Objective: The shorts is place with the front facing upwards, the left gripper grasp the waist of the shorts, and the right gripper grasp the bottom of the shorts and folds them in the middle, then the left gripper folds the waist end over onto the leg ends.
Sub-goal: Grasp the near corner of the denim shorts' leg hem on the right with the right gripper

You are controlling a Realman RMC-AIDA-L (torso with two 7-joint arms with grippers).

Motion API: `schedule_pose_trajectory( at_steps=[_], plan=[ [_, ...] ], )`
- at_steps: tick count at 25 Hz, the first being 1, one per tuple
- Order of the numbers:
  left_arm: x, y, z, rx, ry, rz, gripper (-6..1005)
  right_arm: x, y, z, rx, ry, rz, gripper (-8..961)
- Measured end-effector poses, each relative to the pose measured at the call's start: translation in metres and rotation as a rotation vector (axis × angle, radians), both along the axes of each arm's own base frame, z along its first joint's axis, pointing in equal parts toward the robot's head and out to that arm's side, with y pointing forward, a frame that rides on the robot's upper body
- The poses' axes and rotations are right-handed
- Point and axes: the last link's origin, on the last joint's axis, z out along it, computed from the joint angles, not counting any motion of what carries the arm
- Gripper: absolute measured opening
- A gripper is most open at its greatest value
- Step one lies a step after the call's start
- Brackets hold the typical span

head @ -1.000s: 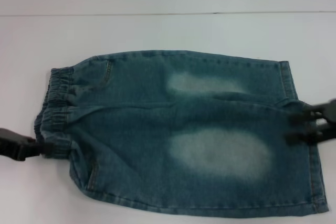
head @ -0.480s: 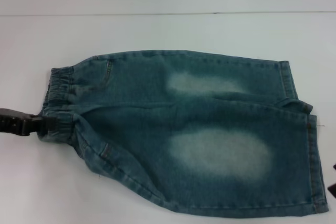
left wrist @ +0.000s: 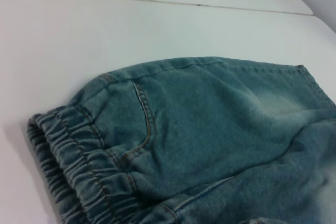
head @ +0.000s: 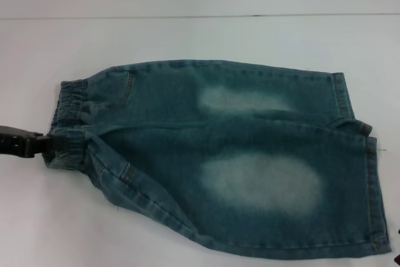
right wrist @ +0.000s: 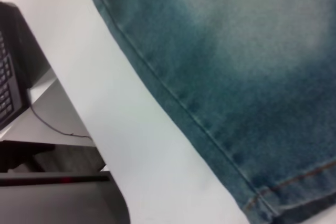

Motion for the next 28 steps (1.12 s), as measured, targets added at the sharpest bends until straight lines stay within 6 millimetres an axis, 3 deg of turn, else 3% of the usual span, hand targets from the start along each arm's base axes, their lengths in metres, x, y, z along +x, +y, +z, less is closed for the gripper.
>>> schedule_pose_trajectory(
  at_steps=[21,24,28],
  plan=[
    [-0.004,-0.001,-0.007,-0.001,-0.009,0.013,31,-0.005,0.007,-0.033,-0.054,-0.001,0.023,852],
    [-0.005,-0.002,-0.007,-0.001,-0.009,0.017,32,-0.006,0.007,-0.034,-0.052,0.002,0.026,648],
    [-0.005,-0.003,-0.007,-0.001,-0.009,0.018,33,-0.006,0.008,-0.033,-0.047,0.001,0.029,447]
  ],
)
